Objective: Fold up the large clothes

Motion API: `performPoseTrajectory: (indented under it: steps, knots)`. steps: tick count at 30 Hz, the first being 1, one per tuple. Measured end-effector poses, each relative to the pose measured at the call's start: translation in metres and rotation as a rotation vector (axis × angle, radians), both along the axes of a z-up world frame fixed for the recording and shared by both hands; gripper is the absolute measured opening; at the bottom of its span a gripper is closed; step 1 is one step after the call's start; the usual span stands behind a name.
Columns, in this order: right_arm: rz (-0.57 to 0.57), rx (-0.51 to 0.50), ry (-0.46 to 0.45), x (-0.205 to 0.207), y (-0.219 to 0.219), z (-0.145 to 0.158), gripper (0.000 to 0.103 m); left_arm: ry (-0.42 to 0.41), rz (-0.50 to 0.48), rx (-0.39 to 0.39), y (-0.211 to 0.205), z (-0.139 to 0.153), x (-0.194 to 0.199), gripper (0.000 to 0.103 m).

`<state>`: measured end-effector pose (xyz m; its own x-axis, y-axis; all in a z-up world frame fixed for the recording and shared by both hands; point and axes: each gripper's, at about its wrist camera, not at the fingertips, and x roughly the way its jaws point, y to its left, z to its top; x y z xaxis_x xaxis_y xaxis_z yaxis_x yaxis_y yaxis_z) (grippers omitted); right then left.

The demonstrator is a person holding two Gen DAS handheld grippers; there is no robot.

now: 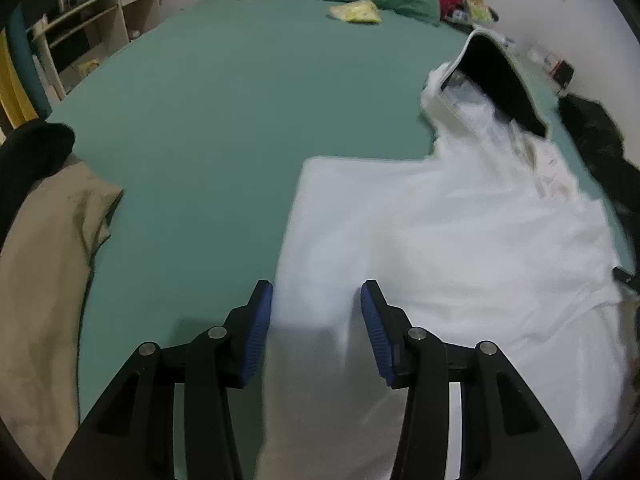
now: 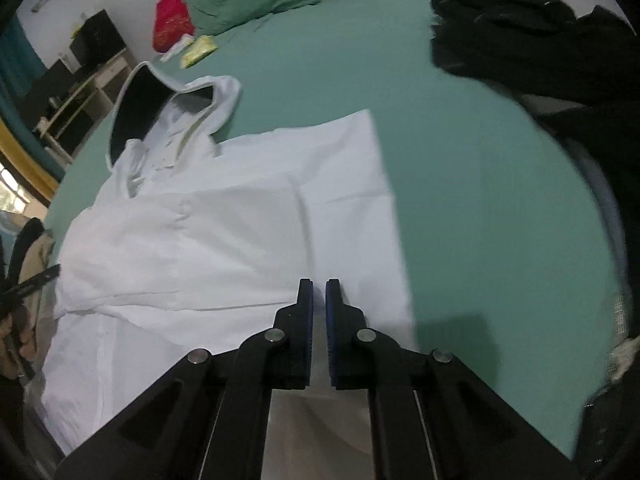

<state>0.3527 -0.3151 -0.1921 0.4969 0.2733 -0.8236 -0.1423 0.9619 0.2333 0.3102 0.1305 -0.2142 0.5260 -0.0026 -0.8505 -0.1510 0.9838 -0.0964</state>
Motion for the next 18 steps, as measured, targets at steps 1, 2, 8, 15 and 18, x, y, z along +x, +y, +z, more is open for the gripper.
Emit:
performPoseTrajectory:
  steps: [1, 2, 8, 15, 18]
  knots:
    - [-0.011, -0.015, -0.019, 0.000, -0.003, 0.005, 0.017, -0.020, -0.008, -0.001, -0.003, 0.005, 0.002, 0.048]
    - [-0.022, -0.009, -0.038, 0.001, -0.006, 0.011, 0.035, -0.043, -0.017, 0.000, -0.007, 0.011, 0.004, 0.048]
    - [0.075, 0.034, -0.158, 0.032, 0.016, 0.041, 0.064, -0.153, -0.062, -0.053, -0.036, 0.037, 0.039, 0.048]
    - [0.253, -0.017, -0.213, 0.106, 0.079, 0.049, 0.064, -0.211, -0.111, -0.119, -0.067, 0.030, 0.106, 0.048]
    - [0.275, -0.028, -0.200, 0.146, 0.104, 0.041, 0.064, -0.195, -0.119, -0.130, -0.075, 0.015, 0.137, 0.048]
